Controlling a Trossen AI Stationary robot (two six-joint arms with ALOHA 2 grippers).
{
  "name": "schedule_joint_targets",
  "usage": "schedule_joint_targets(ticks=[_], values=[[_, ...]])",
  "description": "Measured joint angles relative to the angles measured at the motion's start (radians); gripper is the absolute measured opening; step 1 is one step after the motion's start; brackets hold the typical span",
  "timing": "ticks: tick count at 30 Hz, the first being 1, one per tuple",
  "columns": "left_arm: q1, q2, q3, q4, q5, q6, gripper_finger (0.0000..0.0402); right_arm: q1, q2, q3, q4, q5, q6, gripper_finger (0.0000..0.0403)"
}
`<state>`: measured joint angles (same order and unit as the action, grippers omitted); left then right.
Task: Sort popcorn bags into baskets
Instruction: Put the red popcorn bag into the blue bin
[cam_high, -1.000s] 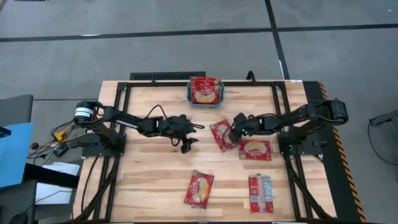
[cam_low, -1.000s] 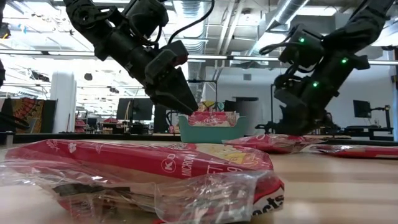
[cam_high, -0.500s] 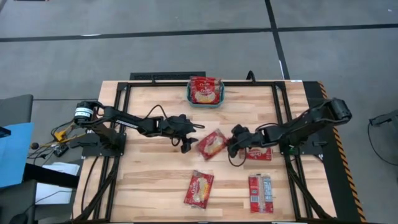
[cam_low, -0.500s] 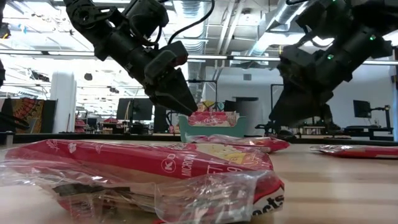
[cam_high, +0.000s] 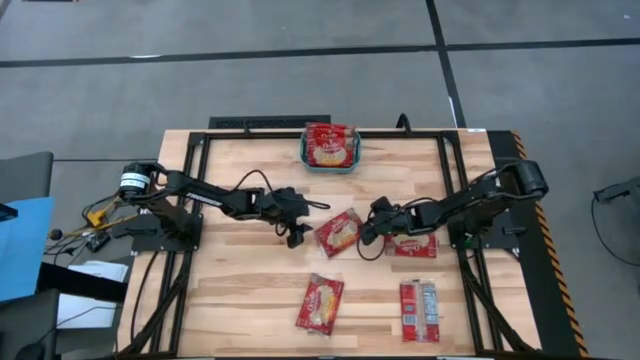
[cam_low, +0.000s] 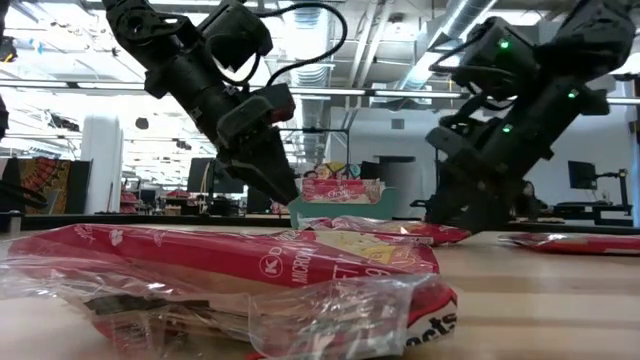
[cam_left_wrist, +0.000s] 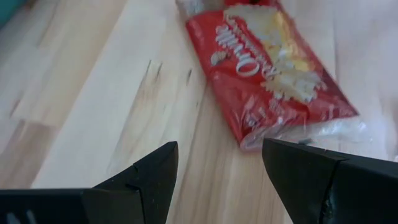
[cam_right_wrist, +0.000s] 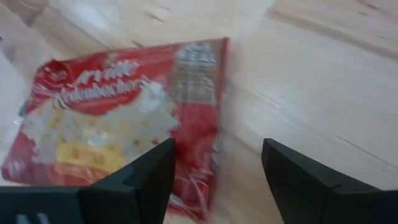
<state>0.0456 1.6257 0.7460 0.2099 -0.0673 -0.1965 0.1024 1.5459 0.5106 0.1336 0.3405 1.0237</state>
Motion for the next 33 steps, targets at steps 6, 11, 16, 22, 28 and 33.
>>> schedule_joint_targets(ticks=[6, 11, 16, 22, 28, 33], values=[[0.000, 0.000, 0.000, -0.043, 0.001, -0.018, 0.0223, 0.007, 0.102, 0.069, 0.051, -0.016, -0.033, 0.0235], [0.000, 0.000, 0.000, -0.036, 0.000, -0.018, 0.0223, 0.002, 0.194, 0.113, 0.073, -0.040, -0.087, 0.0158], [0.000, 0.000, 0.000, -0.041, 0.000, -0.018, 0.0223, -0.002, 0.234, 0.127, 0.091, -0.040, -0.161, 0.0019], [0.002, 0.000, 0.001, -0.104, 0.000, 0.000, 0.0223, 0.043, 0.106, 0.111, -0.005, 0.109, -0.265, 0.0006], [0.013, 0.000, 0.001, -0.139, -0.025, -0.001, 0.0224, 0.132, -0.045, 0.114, -0.074, 0.443, -0.381, 0.0004], [0.026, -0.014, 0.000, -0.084, -0.048, 0.029, 0.0224, 0.221, -0.108, 0.117, -0.112, 0.702, -0.420, 0.0003]])
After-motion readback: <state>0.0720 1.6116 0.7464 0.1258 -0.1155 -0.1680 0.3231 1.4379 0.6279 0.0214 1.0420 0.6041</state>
